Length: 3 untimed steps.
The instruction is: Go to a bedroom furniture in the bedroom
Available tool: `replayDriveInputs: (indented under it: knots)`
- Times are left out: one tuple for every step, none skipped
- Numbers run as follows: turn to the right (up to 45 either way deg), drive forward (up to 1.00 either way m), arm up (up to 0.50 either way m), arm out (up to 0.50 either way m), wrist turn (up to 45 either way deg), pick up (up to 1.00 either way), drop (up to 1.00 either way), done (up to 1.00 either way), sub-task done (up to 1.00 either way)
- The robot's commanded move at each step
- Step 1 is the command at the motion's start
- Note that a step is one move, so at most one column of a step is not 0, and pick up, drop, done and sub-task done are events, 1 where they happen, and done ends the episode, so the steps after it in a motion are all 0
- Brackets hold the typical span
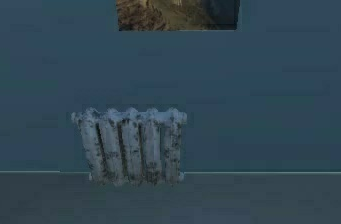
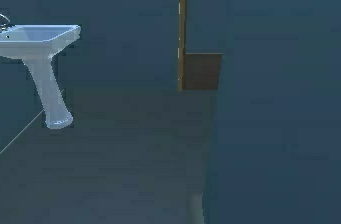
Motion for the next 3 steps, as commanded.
replayDriveInputs:
  knots:
    - [0.0,0.05,0.0,0.0,0.0,0.0,0.0,0.0,0.0]
    - [-45.0,0.0,0.0,0.0,0.0,0.0,0.0,0.0,0.0]
    - [-42.0,0.0,0.0,0.0,0.0,0.0,0.0,0.0,0.0]
